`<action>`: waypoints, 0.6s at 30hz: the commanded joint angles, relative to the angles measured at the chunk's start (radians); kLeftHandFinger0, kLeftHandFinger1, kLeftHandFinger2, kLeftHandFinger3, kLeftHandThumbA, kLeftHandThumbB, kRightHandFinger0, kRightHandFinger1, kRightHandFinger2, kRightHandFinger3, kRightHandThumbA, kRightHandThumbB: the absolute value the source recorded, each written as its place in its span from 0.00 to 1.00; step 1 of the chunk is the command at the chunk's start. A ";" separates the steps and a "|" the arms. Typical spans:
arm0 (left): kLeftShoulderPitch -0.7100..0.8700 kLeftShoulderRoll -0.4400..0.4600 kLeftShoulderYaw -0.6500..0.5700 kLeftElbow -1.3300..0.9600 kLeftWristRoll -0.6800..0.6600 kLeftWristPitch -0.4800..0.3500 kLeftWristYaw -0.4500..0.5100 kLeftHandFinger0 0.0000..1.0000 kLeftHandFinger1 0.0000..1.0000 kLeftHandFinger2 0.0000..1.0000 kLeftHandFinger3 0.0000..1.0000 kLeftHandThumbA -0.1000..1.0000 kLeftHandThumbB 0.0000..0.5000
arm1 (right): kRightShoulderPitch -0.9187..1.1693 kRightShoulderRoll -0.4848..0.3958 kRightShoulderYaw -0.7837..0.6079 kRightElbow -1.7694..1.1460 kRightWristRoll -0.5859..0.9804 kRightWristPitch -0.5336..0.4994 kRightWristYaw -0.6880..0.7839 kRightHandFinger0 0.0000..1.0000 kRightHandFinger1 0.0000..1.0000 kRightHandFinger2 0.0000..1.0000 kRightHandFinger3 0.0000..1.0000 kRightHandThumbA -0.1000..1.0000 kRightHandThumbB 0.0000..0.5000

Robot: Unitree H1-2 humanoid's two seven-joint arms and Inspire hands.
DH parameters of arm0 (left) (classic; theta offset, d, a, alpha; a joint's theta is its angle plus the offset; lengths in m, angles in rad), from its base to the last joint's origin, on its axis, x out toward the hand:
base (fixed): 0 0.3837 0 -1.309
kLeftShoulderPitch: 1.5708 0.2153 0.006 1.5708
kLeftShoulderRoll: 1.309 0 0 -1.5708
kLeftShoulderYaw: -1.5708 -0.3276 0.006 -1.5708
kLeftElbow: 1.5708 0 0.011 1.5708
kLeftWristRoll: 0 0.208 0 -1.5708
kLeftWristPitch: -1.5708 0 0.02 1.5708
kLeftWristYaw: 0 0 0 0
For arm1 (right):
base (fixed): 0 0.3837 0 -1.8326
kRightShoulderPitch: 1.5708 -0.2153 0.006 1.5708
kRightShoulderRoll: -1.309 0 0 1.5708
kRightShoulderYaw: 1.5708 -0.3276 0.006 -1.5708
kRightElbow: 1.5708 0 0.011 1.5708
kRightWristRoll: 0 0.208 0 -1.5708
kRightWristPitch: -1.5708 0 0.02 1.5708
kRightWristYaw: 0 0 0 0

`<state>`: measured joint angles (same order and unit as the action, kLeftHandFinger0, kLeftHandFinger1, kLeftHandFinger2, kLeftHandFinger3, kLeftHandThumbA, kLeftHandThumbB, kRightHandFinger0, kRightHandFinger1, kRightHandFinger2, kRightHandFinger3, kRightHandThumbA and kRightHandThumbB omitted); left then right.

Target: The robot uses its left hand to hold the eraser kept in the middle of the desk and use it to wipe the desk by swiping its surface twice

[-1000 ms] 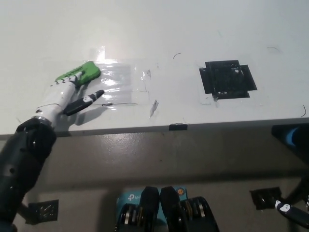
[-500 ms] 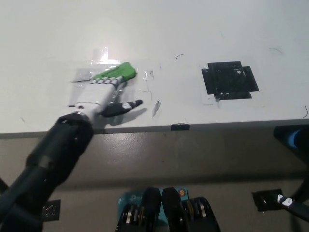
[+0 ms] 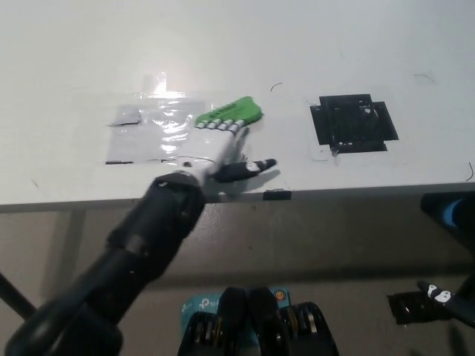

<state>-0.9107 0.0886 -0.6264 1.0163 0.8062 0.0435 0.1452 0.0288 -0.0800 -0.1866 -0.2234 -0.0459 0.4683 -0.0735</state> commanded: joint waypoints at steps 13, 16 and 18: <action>0.113 -0.309 -0.072 0.228 0.009 0.082 -0.230 1.00 1.00 1.00 1.00 1.00 0.89 | -0.072 0.098 -0.059 0.000 -0.049 -0.037 -0.151 1.00 1.00 1.00 1.00 1.00 0.00; 0.099 -0.346 -0.079 0.249 0.015 0.081 -0.239 1.00 1.00 1.00 1.00 1.00 0.91 | -0.080 0.102 -0.074 0.003 -0.050 -0.041 -0.164 1.00 1.00 1.00 1.00 1.00 0.00; 0.089 -0.382 -0.082 0.258 0.018 0.085 -0.246 1.00 1.00 1.00 1.00 1.00 0.88 | -0.087 0.110 -0.082 0.004 -0.045 -0.035 -0.171 1.00 1.00 1.00 1.00 1.00 0.00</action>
<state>-0.9590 -0.1887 -0.6571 1.1124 0.8534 0.1099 0.1611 -0.0070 0.0112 -0.2263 -0.2030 -0.0678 0.4671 -0.1558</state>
